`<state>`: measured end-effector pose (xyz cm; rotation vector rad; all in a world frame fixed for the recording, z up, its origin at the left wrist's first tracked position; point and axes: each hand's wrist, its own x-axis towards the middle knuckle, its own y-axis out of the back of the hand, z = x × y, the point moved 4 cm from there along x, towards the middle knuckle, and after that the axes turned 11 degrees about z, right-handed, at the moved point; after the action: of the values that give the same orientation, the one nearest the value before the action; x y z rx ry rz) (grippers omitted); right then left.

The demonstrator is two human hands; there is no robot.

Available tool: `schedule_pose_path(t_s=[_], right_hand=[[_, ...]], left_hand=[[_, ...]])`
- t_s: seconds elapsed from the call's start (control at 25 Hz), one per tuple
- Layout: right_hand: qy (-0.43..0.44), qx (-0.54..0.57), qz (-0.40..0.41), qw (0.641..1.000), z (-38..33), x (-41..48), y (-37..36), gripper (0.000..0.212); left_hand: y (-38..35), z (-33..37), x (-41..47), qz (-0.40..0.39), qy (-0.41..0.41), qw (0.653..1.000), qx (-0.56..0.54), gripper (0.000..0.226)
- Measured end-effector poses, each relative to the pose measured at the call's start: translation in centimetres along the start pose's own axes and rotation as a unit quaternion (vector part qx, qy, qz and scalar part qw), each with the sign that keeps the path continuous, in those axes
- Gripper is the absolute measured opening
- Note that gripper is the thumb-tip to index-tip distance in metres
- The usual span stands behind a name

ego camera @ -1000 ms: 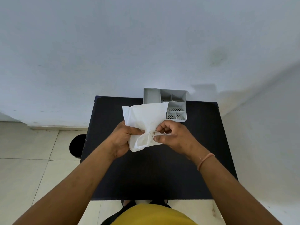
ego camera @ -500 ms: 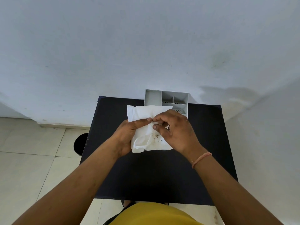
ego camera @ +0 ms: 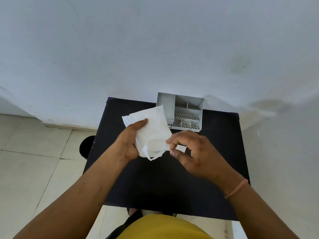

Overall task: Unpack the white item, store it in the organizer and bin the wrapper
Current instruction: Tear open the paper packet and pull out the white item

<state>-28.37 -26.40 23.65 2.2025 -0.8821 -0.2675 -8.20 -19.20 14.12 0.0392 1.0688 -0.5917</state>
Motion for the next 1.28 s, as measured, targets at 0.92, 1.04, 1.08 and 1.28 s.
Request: schedule_pose_path(t_s=[0.92, 1.04, 1.08, 1.28], right_hand=[[-0.007, -0.081, -0.147, 0.986, -5.0, 2.7, -5.9, 0.075], [-0.013, -0.044, 0.003, 0.999, -5.4, 3.5, -6.0, 0.049], [-0.029, -0.028, 0.034, 0.999, -5.3, 3.7, -6.0, 0.045], [-0.216, 0.093, 0.112, 0.965, -2.8, 5.3, -7.7, 0.03]], left_hand=[[4.2, 1.8, 0.0, 0.001, 0.019, 0.999, 0.043, 0.037], [4.9, 1.8, 0.2, -0.006, 0.029, 0.998, 0.056, 0.039], [5.1, 1.8, 0.3, -0.015, 0.032, 0.998, 0.054, 0.042], [5.6, 1.0, 0.3, -0.062, 0.014, 0.993, 0.101, 0.079]])
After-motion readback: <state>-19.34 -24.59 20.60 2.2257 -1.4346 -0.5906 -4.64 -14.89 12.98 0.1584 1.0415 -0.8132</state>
